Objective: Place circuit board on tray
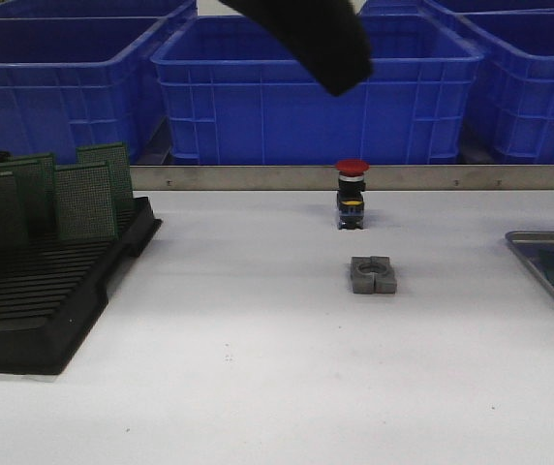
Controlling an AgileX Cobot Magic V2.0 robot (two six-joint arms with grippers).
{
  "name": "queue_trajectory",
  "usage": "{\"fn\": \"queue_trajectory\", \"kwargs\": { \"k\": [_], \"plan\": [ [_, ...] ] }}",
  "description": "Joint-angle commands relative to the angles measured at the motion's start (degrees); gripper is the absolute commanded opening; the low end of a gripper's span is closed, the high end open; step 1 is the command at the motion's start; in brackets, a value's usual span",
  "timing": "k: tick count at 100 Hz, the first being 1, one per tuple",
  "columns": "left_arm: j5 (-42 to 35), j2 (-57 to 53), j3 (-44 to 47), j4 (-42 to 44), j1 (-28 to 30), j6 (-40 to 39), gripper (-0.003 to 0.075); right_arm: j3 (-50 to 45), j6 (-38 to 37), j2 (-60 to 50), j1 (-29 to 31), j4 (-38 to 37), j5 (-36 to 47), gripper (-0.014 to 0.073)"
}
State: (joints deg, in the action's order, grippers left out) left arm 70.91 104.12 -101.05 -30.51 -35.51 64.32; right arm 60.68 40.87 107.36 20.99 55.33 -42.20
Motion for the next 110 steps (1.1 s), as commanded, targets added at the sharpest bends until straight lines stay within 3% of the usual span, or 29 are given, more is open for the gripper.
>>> {"fn": "queue_trajectory", "kwargs": {
  "k": [1, 35, 70, 110],
  "plan": [
    [2.1, -3.1, -3.8, 5.0, 1.8, -0.9, 0.0568, 1.4, 0.8, -2.6, 0.4, 2.2, -1.7, 0.0533],
    [1.6, -1.9, -4.9, 25.4, 12.7, -0.9, 0.0568, 1.4, 0.8, -2.6, 0.4, 2.2, -2.3, 0.0533],
    [-1.2, 2.4, -4.9, 25.6, 23.2, 1.9, 0.0568, 1.4, 0.8, -2.6, 0.4, 2.3, -2.4, 0.0533],
    [-3.1, 5.1, -4.9, 23.6, 24.1, 9.3, 0.0568, 1.4, 0.8, -2.6, 0.4, 2.2, -2.7, 0.0533]
  ]
}}
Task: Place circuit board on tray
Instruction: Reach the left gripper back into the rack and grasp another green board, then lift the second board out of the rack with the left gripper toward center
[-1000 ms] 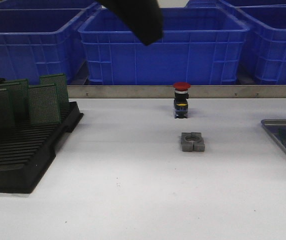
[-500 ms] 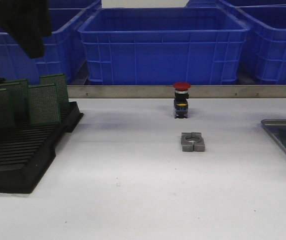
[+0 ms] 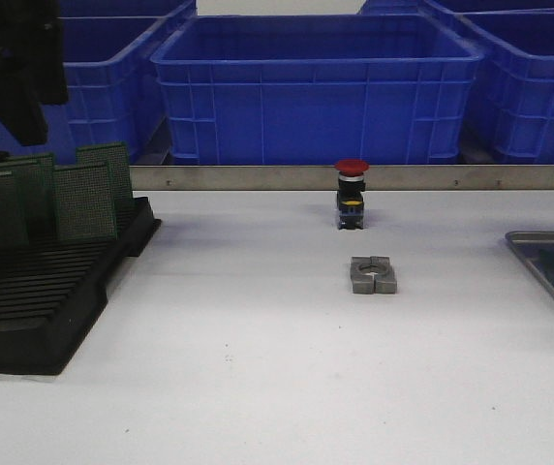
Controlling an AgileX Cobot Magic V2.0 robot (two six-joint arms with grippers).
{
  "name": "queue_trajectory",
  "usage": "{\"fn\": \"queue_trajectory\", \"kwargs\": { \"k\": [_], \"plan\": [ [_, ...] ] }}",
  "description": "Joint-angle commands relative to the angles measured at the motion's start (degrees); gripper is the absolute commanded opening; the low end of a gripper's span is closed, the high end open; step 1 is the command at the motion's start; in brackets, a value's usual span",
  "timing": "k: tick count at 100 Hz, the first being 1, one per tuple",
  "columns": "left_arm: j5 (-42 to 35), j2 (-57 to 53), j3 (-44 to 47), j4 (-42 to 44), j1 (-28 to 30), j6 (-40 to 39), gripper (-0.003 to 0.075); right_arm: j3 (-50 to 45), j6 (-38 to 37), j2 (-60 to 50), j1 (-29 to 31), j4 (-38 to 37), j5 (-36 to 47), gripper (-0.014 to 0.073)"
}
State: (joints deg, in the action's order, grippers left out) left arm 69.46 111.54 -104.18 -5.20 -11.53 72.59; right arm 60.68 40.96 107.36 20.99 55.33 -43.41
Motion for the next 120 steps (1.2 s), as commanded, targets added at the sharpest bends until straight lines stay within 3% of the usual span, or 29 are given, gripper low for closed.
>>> {"fn": "queue_trajectory", "kwargs": {
  "k": [1, 53, 120],
  "plan": [
    [-1.8, -2.2, -1.8, -1.7, 0.2, 1.1, 0.0568, 1.4, 0.7, -2.6, 0.4, 2.2, -1.5, 0.0533],
    [-6.3, 2.1, -1.8, -4.1, 0.2, 3.6, 0.0568, 1.4, 0.7, -2.6, 0.4, 2.2, -1.6, 0.0533],
    [-4.3, 7.3, -1.8, -6.7, 0.2, 3.6, 0.0564, 1.4, 0.7, -2.6, 0.4, 2.2, -1.9, 0.0533]
  ]
}}
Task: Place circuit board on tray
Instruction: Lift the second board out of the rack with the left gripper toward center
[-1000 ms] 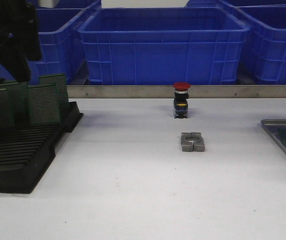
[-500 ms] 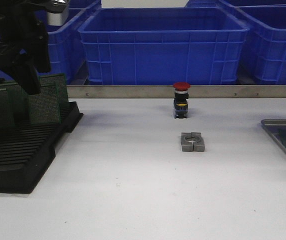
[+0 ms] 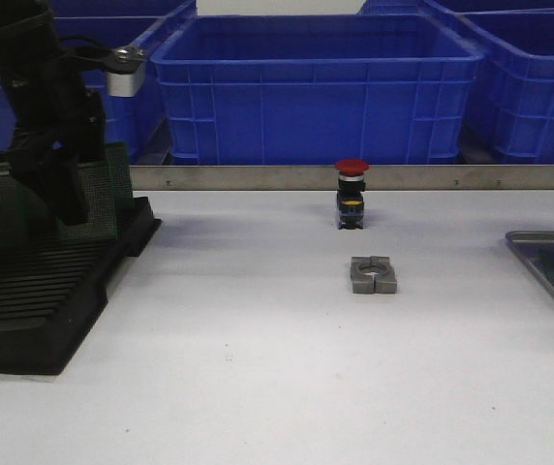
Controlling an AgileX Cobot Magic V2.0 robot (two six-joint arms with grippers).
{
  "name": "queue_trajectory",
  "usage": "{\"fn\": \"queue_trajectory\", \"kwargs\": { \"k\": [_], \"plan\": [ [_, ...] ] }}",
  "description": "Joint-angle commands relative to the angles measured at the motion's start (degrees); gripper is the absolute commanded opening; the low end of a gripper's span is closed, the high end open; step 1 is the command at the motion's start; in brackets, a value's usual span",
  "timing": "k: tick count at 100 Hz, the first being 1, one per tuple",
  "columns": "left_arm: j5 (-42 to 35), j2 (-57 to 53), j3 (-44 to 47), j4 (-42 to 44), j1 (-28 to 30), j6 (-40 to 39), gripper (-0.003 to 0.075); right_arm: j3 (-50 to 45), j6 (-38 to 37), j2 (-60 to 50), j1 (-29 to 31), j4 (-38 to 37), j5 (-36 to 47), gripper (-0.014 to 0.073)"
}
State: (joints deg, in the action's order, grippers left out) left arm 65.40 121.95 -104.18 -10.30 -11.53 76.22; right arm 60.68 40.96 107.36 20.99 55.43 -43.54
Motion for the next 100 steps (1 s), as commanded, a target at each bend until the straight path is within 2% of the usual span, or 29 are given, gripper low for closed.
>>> {"fn": "queue_trajectory", "kwargs": {
  "k": [1, 12, 34, 51, 100],
  "plan": [
    [-0.2, -3.2, -1.8, -1.6, 0.2, 0.0, 0.0563, 1.4, 0.7, -2.6, 0.4, 2.2, -1.8, 0.0533],
    [-0.2, -3.2, -1.8, -1.6, 0.2, 0.0, 0.0485, 1.4, 0.7, -2.6, 0.4, 2.2, -1.8, 0.0533],
    [-0.2, -3.2, -1.8, -1.6, 0.2, -0.1, 0.0157, 1.4, 0.7, -2.6, 0.4, 2.2, -1.8, 0.0533],
    [-0.2, -3.2, -1.8, -1.6, 0.2, -0.1, -0.0019, 1.4, 0.7, -2.6, 0.4, 2.2, -1.8, 0.0533],
    [-0.2, -4.2, -1.9, -1.6, 0.2, -0.1, -0.0018, 1.4, 0.7, -2.6, 0.4, 2.2, -1.8, 0.0533]
  ]
}}
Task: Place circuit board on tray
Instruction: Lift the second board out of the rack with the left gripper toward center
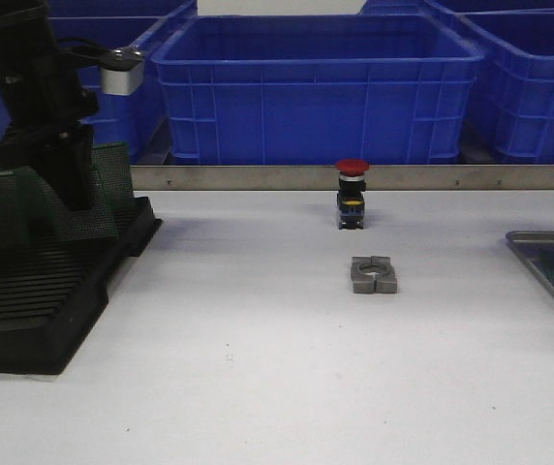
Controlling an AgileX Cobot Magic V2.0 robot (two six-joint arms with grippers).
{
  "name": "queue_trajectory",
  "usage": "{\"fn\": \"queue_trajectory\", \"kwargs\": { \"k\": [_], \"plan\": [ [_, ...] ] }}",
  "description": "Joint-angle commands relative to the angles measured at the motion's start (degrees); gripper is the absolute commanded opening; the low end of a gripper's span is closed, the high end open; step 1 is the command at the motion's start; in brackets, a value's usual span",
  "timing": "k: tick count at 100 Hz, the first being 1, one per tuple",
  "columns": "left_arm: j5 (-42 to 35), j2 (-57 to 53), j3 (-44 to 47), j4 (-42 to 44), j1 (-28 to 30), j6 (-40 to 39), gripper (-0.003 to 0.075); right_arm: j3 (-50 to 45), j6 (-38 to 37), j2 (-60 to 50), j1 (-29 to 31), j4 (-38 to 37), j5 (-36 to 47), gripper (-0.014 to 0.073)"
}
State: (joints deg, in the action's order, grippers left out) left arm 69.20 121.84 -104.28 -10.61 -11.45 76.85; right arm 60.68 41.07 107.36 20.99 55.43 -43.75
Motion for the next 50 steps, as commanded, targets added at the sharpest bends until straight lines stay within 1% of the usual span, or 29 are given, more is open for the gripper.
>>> {"fn": "queue_trajectory", "kwargs": {
  "k": [1, 17, 38, 50],
  "plan": [
    [-4.0, -4.1, -1.8, -1.3, 0.1, -0.8, -0.0018, 1.4, 0.6, -2.6, 0.4, 2.2, -1.6, 0.0533],
    [-4.0, -4.8, -2.3, -1.3, 0.1, -0.8, -0.0018, 1.4, 0.6, -2.6, 0.4, 2.2, -1.6, 0.0533],
    [-4.0, -4.9, -5.4, -1.5, 0.1, -1.3, -0.0018, 1.4, 0.6, -2.6, 0.4, 2.2, -1.6, 0.0533],
    [-2.3, -4.9, -7.0, -2.7, 0.1, -2.2, -0.0018, 1.4, 0.6, -2.6, 0.4, 2.2, -1.6, 0.0533]
  ]
}}
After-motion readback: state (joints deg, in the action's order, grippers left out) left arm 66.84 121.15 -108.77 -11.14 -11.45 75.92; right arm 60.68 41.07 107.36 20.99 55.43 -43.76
